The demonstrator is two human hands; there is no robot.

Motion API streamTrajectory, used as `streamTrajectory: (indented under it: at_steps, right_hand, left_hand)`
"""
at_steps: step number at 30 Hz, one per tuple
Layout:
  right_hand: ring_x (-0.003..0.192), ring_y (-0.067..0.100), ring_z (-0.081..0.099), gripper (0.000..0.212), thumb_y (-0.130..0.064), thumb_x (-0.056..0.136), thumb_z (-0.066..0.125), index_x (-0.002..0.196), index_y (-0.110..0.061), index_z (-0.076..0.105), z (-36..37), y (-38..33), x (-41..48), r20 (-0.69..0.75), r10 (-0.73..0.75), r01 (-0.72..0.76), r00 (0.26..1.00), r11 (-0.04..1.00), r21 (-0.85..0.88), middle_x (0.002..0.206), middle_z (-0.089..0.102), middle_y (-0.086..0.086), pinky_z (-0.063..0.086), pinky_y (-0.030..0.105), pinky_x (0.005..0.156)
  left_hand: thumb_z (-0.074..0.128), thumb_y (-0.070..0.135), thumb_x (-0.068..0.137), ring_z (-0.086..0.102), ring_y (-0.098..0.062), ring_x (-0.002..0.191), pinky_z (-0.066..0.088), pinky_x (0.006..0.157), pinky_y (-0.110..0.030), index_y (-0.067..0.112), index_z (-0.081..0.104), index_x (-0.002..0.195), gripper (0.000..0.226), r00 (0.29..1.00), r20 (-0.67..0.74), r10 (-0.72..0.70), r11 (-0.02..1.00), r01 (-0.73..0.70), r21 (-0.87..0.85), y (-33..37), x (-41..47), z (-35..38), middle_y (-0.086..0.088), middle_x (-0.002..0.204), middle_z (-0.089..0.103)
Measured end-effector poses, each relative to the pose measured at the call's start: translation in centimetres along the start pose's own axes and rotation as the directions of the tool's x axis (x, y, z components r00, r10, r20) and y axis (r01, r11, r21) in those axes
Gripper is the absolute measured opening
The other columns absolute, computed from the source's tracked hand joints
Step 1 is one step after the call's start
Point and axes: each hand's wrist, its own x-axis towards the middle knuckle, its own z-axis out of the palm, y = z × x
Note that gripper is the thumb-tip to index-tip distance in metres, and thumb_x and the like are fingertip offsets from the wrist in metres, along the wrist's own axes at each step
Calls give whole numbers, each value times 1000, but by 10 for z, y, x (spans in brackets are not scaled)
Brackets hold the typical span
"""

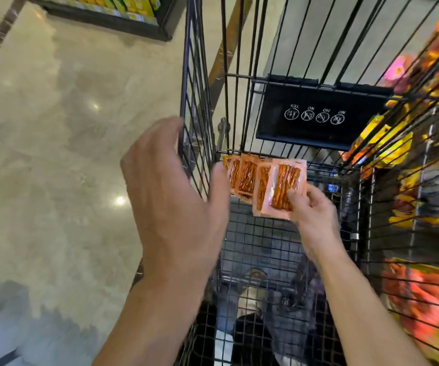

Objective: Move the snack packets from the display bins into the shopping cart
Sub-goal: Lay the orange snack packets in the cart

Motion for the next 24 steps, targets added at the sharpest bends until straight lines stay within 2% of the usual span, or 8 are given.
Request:
streamTrajectory:
  at_steps: [2,4,7,9,11,13,20,24]
  right_hand:
    - [107,20,74,15,-33,99,66,105,-42,76,-12,-5,-8,48,7,-11,999,996,84,113,78,-1,56,51,97]
    - [108,26,74,15,-33,95,68,108,-34,76,-21,-10,-15,81,2,-15,997,987,162,115,77,6,59,52,97]
    - [111,32,72,31,-21,96,62,126,-16,68,-30,-17,-21,143,4,-45,990,958,282,118,75,14,61,50,92]
    - [112,35,71,41,-20,94,63,133,-9,62,-35,-18,-23,192,11,-75,981,942,328,121,73,18,62,46,88]
    - [114,35,70,44,-21,95,64,137,-8,60,-36,-14,-23,248,14,-100,969,935,340,125,71,19,62,44,87]
    - [116,35,69,42,-21,100,62,140,-9,59,-33,-7,-24,293,15,-112,956,941,318,128,71,18,62,42,86]
    - [102,20,75,29,-37,102,64,130,-39,69,-23,21,-19,257,-16,61,966,983,-171,119,75,-7,61,50,89]
    - [75,-4,69,11,-41,92,76,100,-46,72,-14,18,-5,207,-43,134,977,882,-451,84,72,-23,56,23,64]
  left_hand:
    - [67,44,93,42,0,128,39,106,-19,31,42,144,58,994,93,56,993,-46,-112,17,-10,13,22,133,42]
    - [68,51,94,48,1,127,47,104,-25,38,37,148,64,940,332,-75,966,151,-210,29,-16,36,25,140,44]
    - [78,55,89,52,-2,129,48,104,-31,35,31,156,84,727,614,-306,821,528,-216,22,-18,76,17,148,49]
    - [82,56,84,65,-4,117,55,98,-33,34,39,153,84,585,720,-374,666,709,-231,12,-20,96,16,136,61]
    - [85,57,81,75,-9,105,61,94,-42,35,58,138,67,482,793,-373,537,809,-240,-1,-24,114,13,120,75]
    - [85,52,82,77,-18,109,59,99,-50,36,71,123,46,411,850,-328,439,863,-248,-8,-31,127,6,116,80]
    - [73,21,99,78,-22,106,66,79,-41,27,77,117,19,353,895,-272,267,922,-282,-29,-51,139,-5,115,81]
    - [70,20,101,77,-25,108,66,83,-46,31,78,110,17,379,845,-377,152,925,-348,-47,-62,140,-7,115,80]
